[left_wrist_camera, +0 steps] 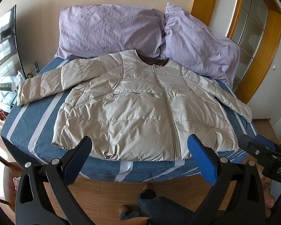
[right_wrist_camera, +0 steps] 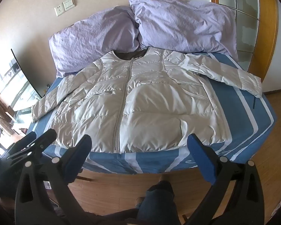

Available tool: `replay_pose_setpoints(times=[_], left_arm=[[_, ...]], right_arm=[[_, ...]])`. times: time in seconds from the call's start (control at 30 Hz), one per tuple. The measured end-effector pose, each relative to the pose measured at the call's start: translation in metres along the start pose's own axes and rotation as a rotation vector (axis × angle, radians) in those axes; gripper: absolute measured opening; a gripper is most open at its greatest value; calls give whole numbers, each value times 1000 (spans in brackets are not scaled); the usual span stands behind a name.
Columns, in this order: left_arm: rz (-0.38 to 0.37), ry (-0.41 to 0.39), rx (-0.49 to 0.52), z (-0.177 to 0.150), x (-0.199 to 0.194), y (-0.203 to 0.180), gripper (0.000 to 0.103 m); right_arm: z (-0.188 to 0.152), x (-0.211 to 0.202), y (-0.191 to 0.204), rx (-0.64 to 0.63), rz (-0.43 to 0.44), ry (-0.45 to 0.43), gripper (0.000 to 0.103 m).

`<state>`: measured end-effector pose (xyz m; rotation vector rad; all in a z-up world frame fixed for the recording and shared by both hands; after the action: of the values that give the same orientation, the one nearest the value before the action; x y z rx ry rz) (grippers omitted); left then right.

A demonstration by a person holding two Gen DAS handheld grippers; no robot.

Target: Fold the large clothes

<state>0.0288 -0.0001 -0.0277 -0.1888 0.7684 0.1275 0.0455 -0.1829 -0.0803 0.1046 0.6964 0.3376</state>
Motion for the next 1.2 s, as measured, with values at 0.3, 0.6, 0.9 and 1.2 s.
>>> replay_pose_setpoints(times=[0.3,0.6,0.9,1.2], left_arm=[[0,3,-2,0,0,0,102],[0,4,-2,0,0,0,102],[0,6,-3,0,0,0,102],[-2,5,-3,0,0,0,102]], right_arm=[[1,0,1,-2,-4,1,101],[1,1,3,-3,-4,1,101],[1,1,3,-4,-4,1,101],[2,2,4,-4,-5,0,101]])
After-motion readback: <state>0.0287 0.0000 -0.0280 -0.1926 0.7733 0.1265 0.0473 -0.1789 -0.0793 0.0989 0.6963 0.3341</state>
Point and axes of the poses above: each gripper's, at about its wrist camera, not at the fingertips, and x roughly the way its jaws point, y to its left, z to its top, the point moved 4 cm from there along x, roughly the way its jaws point, and after that the axes turned 3 degrees about z, right-handed, at the moved point
